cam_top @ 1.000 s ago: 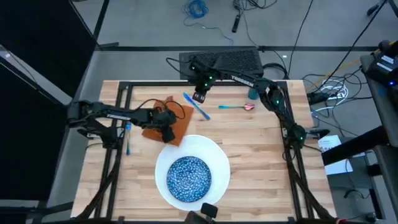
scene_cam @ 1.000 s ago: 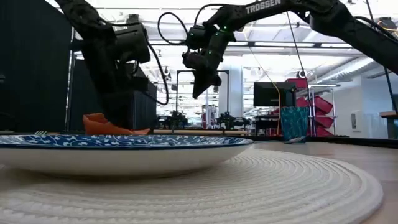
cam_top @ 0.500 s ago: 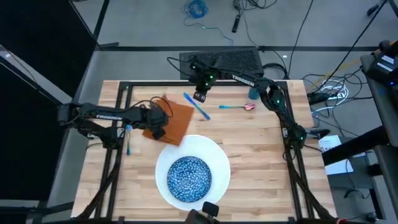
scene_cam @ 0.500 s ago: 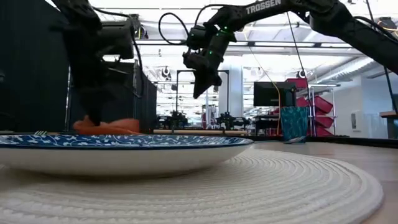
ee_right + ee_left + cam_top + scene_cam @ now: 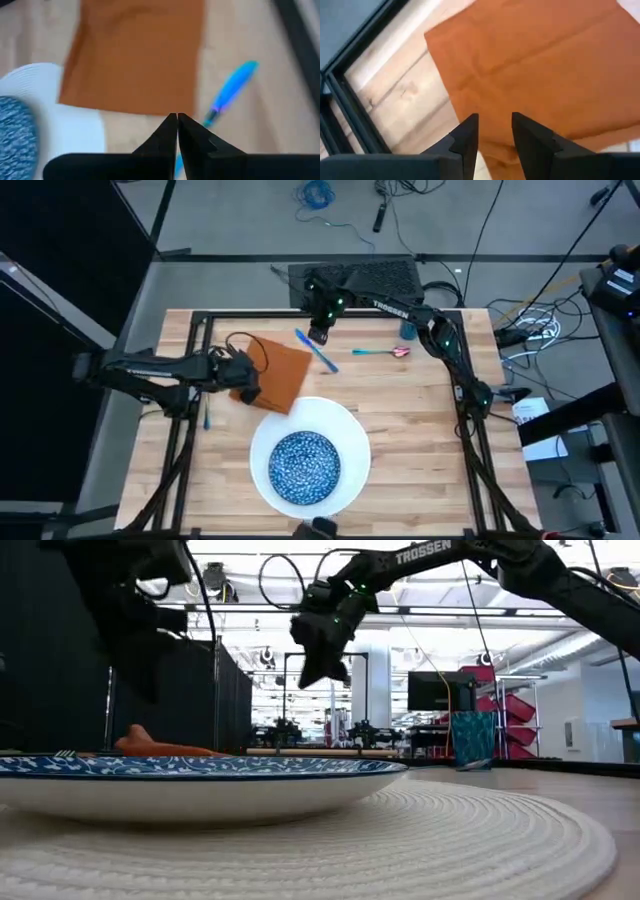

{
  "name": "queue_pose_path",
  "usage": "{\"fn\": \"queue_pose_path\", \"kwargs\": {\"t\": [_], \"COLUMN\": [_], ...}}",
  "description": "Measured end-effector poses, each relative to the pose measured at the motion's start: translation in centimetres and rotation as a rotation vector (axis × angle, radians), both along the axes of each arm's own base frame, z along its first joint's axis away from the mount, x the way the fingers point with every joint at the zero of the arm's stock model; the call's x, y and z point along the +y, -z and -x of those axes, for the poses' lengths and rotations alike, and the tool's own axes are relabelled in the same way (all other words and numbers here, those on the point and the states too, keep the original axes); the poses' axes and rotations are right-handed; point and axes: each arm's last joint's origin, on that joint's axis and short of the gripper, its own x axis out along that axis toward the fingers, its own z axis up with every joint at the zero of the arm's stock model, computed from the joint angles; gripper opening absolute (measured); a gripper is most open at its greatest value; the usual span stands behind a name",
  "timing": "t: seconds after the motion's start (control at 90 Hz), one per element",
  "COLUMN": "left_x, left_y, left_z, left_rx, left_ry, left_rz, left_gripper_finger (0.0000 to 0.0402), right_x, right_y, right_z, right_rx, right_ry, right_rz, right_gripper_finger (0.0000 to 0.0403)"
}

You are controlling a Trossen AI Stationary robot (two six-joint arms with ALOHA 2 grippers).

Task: Set table place
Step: Fold the orange table napkin

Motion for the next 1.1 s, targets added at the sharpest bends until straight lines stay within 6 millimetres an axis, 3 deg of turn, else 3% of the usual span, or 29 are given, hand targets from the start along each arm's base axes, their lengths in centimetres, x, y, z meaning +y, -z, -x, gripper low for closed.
{"fn": "queue_pose_path", "kwargs": {"t": [0.244, 0.333, 0.744, 1.1], "left_x": [-0.4, -0.5, -0.6, 0.3], "left_y": [0.7, 0.8, 1.7, 4.0], "left_z": [1.4, 1.1, -0.1, -1.7], "left_rx": [0.17, 0.145, 0.137, 0.244], "left_ry": [0.147, 0.212, 0.232, 0.182], "left_rz": [0.097, 0.141, 0.217, 0.226], "left_gripper_finger": [0.0104, 0.0104, 0.0104, 0.0104], "right_x": [3.8, 4.7, 4.8, 4.9], "right_y": [2.2, 3.7, 9.5, 10.1], "right_z": [-3.2, -4.0, -6.4, -7.0], "right_rx": [-0.03, -0.014, -0.051, -0.104], "right_ry": [-0.095, -0.113, -0.173, -0.219], "right_rz": [-0.024, -0.041, -0.22, -0.211], "right_gripper_finger": [0.0, 0.0, 0.0, 0.0]}}
